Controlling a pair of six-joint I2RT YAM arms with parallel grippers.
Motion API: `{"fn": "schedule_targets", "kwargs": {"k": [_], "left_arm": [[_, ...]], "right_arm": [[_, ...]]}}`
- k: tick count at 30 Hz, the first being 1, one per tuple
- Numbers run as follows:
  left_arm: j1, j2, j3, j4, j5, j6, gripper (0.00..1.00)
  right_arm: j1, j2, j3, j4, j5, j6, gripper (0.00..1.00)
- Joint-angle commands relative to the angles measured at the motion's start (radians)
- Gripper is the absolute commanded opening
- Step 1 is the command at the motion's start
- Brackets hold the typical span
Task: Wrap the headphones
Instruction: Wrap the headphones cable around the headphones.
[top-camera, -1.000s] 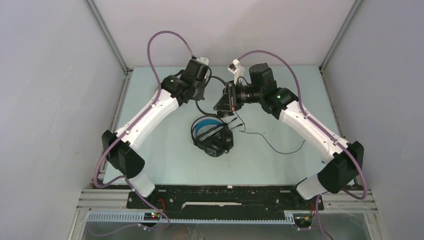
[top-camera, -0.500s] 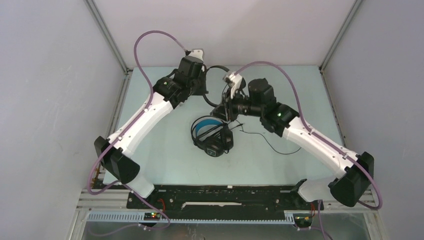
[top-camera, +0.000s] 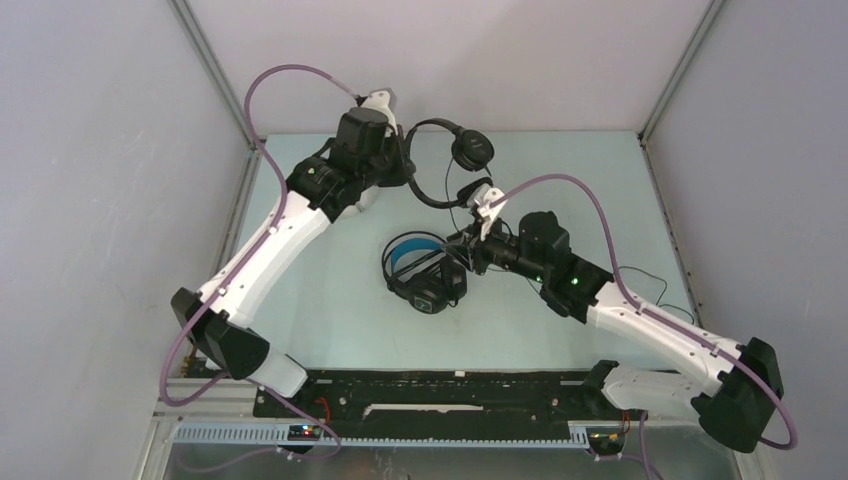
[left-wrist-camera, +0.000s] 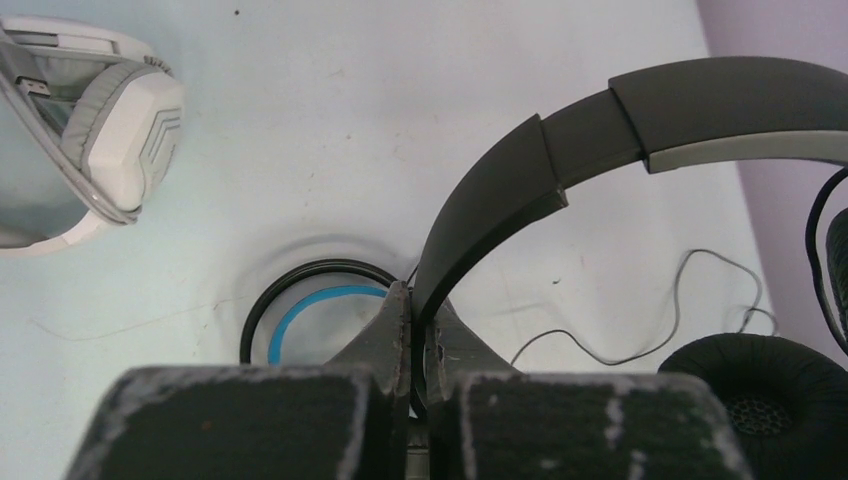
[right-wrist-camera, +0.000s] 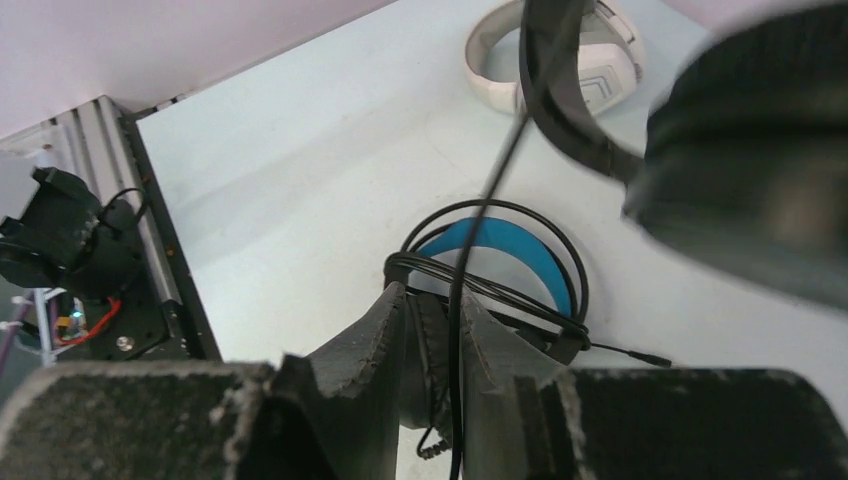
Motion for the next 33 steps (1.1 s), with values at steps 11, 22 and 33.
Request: {"fn": "schedule_targets", "kwargs": {"k": [11, 22, 33], "left_arm": [[0.026, -0.121, -0.035, 0.138, 0.171, -0.130, 0.00], [0.028, -0.152, -0.054, 0.149, 0.210, -0.145, 0.00], [0.040, -0.176, -0.054, 0.135, 0.259, -0.139, 0.00]], "right_arm": [[0.007, -0.101, -0.214, 0.289, 0.093, -0.036, 0.29], [0.001, -0.056, -0.319, 0.447, 0.098, -0.063, 0.36], [-0.119, -0.081, -0.361, 0.461, -0.084, -0.094, 0.00]]}}
